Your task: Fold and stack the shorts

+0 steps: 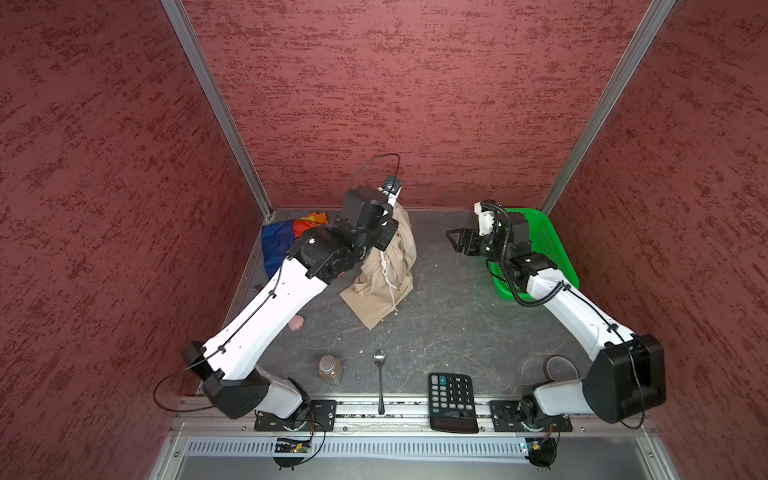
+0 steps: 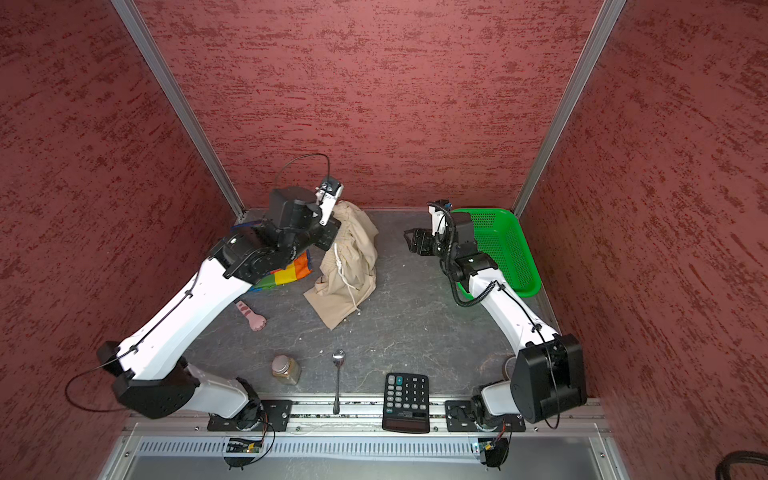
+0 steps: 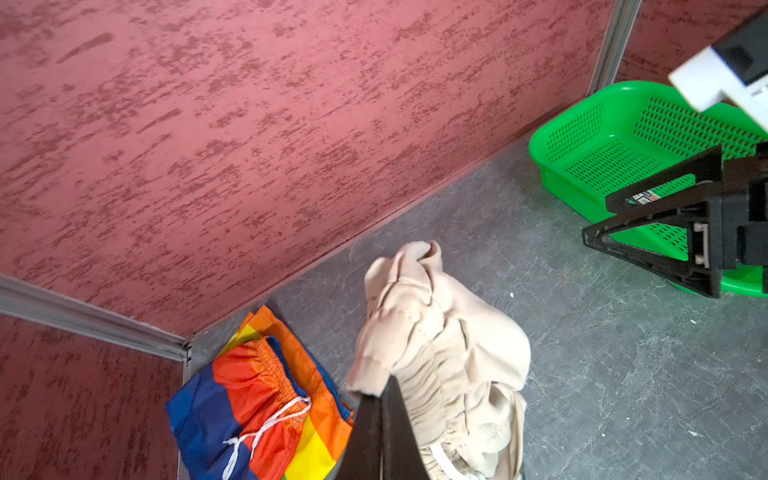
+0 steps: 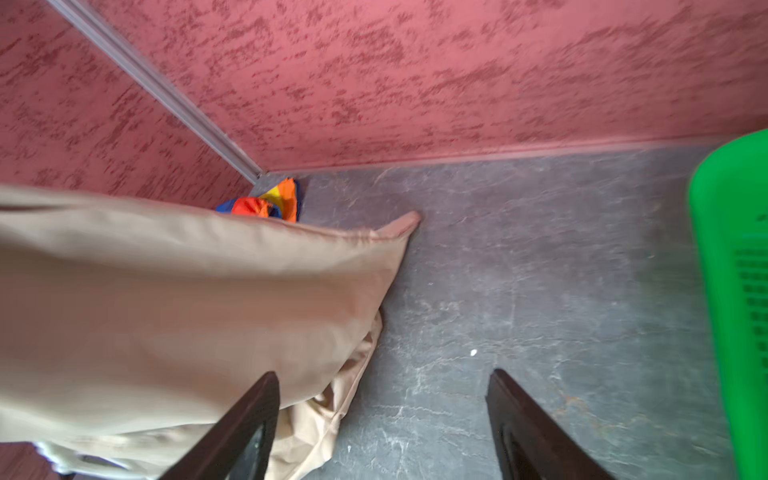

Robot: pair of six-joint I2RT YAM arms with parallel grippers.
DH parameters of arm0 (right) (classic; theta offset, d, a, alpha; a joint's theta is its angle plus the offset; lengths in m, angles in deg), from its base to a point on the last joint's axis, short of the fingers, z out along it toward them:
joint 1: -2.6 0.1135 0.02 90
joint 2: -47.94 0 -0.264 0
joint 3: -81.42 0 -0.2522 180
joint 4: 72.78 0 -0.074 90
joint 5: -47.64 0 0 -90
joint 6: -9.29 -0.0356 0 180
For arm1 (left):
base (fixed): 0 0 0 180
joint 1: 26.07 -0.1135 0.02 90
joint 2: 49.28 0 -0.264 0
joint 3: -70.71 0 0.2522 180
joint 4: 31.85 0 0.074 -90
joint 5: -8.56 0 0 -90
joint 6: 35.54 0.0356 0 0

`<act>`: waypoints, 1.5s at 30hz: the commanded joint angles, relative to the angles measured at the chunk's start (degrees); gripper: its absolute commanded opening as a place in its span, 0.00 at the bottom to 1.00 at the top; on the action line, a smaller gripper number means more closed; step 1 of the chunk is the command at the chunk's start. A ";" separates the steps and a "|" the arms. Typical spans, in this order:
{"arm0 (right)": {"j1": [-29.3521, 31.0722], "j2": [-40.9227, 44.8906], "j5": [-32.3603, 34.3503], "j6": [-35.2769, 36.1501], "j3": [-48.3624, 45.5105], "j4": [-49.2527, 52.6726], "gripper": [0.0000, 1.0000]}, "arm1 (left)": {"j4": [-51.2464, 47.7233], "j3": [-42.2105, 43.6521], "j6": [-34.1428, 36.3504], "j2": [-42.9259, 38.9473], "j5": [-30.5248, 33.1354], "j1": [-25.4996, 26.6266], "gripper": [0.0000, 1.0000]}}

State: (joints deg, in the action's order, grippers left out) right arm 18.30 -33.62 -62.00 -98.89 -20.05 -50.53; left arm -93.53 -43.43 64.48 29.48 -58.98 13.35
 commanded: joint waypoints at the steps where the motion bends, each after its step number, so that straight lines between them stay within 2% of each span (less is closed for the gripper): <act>1: 0.66 -3.94 -5.14 -0.40 2.11 -3.01 0.77 | 3.22 5.64 -5.57 -8.52 -6.97 -5.38 0.00; 4: 2.57 -7.94 -6.75 -0.86 4.00 -2.77 0.77 | 4.82 13.91 -11.36 -15.76 -14.89 -13.48 0.00; 7: 5.24 -11.00 -4.83 0.70 6.31 -2.25 0.77 | 4.37 19.20 -14.55 -20.07 -15.77 -21.05 0.00; 11: 8.73 -14.21 -2.01 3.12 7.97 -3.46 0.78 | 3.42 23.31 -17.80 -21.71 -18.39 -29.63 0.00; 17: 11.19 -22.72 8.24 6.02 11.47 -4.00 0.79 | 5.01 28.88 -20.27 -21.03 -25.28 -38.89 0.00; 23: 11.02 -35.55 6.69 6.99 21.71 2.35 0.77 | 5.64 30.57 -21.44 -20.33 -28.89 -42.83 0.00; 28: 9.90 -39.82 6.68 5.85 23.01 2.11 0.77 | 5.32 30.09 -21.53 -19.19 -29.92 -44.16 0.00; 37: 8.05 -44.31 1.90 1.86 24.54 -1.32 0.74 | 5.55 30.50 -22.49 -17.63 -32.55 -44.81 0.00; 41: 7.88 -46.41 -2.88 0.24 27.08 -1.55 0.67 | 4.96 30.04 -22.94 -16.75 -32.57 -45.15 0.00; 45: 7.94 -47.90 -6.93 -1.46 27.48 -2.43 0.55 | 4.60 29.47 -23.16 -15.86 -33.04 -45.22 0.00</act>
State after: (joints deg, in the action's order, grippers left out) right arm 26.02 -80.33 -64.16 -98.51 6.40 -51.19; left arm -89.68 -12.68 42.14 13.31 -90.61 -31.37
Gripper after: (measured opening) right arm 0.552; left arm 0.047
